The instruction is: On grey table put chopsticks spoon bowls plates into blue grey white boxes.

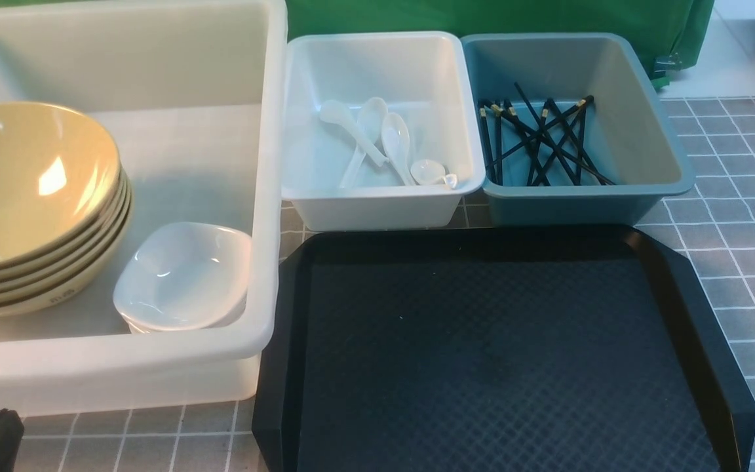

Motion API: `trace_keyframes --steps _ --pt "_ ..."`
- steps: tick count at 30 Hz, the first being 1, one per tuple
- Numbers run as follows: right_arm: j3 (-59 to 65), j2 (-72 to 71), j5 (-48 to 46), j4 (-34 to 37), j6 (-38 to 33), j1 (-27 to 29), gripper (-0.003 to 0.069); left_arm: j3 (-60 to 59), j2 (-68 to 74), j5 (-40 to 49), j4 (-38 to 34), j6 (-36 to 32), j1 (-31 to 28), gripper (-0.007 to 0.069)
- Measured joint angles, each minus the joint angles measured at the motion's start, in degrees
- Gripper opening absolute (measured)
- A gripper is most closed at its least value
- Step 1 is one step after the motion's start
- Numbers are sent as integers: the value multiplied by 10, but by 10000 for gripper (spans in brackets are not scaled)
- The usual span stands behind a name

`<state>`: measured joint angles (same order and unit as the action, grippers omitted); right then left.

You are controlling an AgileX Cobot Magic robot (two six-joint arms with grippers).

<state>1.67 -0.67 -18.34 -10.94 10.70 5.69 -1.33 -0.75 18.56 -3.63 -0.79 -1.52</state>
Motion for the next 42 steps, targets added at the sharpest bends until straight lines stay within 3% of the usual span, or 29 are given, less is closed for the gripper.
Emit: trace_keyframes --steps 42 --pt "0 0 1 24 0 0 127 0 0 0 -2 0 0 -7"
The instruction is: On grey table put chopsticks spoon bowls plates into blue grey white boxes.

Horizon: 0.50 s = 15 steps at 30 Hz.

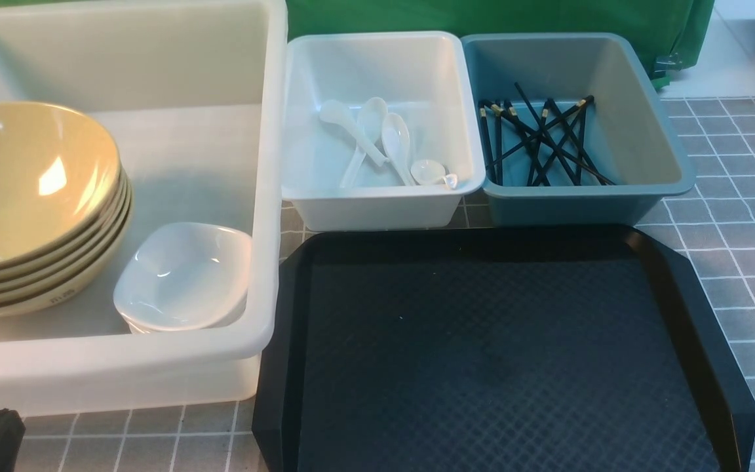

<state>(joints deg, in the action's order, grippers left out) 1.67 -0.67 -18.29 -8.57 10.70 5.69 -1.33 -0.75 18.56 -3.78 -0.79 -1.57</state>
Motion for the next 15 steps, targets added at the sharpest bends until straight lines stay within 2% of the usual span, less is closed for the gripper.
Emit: trace_keyframes --steps 15 --pt "-1 0 -2 0 0 0 137 0 0 0 0 0 0 -7"
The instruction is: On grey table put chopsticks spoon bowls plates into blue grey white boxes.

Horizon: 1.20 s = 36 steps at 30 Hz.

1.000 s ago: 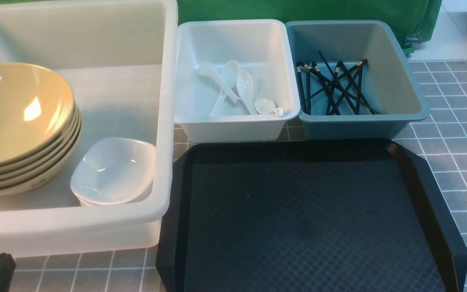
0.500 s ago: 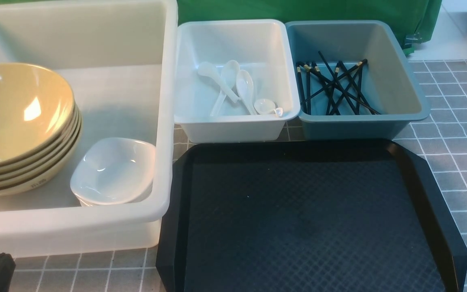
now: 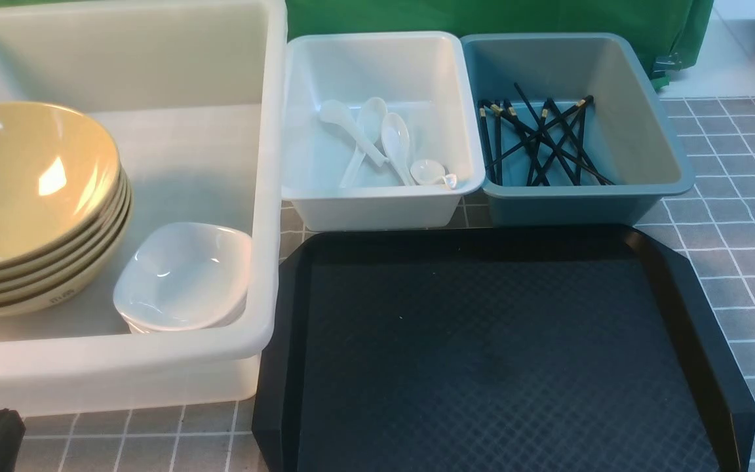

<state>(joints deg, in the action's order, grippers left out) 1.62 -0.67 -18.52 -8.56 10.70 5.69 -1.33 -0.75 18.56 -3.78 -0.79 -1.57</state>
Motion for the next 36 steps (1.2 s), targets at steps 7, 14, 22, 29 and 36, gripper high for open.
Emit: trace_keyframes --steps 7,14,22,29,36 --pt "0 0 -3 0 -2 0 101 0 0 0 0 2 0 -7" --pt "0 0 -3 0 -2 0 32 0 0 0 0 0 0 -7" --pt "0 0 -3 0 -2 0 33 0 0 0 0 0 0 -7" --pt "0 0 -3 0 -2 0 34 0 0 0 0 0 0 -7" --pt "0 0 -3 0 -2 0 34 0 0 0 0 0 0 -7"
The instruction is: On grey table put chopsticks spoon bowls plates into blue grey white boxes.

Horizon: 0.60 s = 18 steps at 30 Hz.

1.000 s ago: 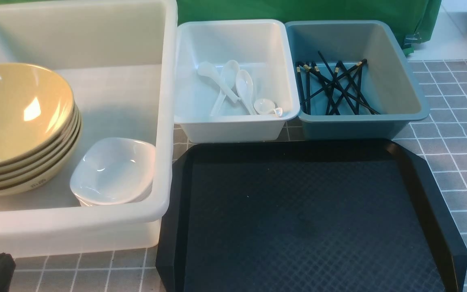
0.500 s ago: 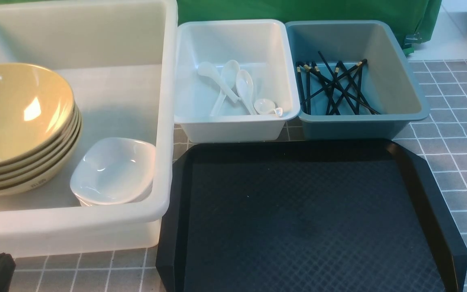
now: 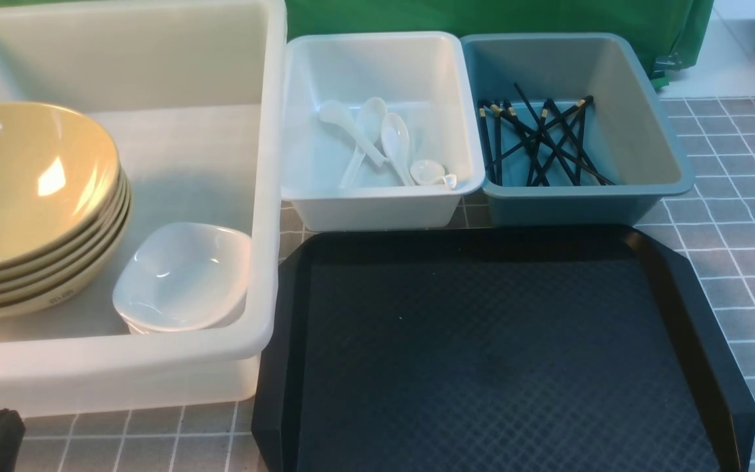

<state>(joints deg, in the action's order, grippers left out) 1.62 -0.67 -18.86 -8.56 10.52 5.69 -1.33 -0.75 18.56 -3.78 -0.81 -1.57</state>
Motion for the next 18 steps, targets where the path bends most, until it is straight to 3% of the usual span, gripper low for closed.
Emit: trace_keyframes --steps 18 --pt "0 0 0 0 0 0 45 0 0 0 0 0 0 -7"
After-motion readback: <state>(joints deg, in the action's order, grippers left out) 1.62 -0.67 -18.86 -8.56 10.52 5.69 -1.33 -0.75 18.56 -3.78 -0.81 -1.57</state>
